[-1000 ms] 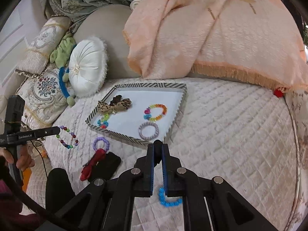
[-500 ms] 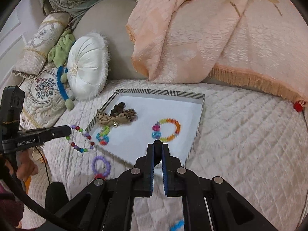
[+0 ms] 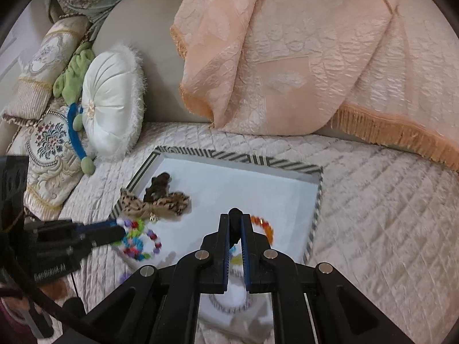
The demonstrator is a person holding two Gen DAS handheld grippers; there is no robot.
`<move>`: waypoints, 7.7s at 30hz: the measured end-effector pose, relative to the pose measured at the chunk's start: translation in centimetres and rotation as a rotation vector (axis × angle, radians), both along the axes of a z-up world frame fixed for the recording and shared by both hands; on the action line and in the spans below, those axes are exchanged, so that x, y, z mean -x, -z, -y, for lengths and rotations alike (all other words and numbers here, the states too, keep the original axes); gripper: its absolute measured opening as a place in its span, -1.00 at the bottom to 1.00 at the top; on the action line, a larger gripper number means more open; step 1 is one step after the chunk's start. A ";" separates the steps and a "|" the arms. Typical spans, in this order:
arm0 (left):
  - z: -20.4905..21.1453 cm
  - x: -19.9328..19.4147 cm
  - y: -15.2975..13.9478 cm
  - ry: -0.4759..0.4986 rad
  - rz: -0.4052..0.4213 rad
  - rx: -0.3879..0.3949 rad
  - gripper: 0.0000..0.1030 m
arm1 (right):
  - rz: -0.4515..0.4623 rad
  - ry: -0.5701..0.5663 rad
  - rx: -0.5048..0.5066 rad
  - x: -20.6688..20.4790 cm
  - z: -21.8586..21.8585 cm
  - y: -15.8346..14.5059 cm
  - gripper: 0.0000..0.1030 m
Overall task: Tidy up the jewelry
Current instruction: 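Lower multicolor bracelet into tray with left tool while right tool drops black bracelet there, then move left tool to the red bow while right tool approaches blue bead bracelet, then grasp red bow with left tool while right tool grasps blue bead bracelet, then lift red bow with left tool while right tool carries blue bracelet toward tray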
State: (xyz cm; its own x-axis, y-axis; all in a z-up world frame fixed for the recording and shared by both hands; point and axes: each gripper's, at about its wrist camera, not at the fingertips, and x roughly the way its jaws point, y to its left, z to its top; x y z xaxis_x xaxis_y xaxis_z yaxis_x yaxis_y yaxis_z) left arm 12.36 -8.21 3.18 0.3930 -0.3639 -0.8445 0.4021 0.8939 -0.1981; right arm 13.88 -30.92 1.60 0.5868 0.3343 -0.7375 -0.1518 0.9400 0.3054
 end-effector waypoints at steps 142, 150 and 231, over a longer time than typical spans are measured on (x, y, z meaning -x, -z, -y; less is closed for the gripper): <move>-7.6 13.1 6.9 -0.103 -0.225 0.143 0.05 | -0.190 0.166 0.118 24.8 6.4 4.2 0.05; -6.5 12.8 7.8 -0.086 -0.243 0.117 0.05 | -0.201 0.191 0.124 23.0 6.9 5.3 0.05; -4.2 9.3 -0.2 -0.076 0.082 -0.039 -0.68 | 0.035 -0.013 0.122 13.9 0.9 -3.1 -0.82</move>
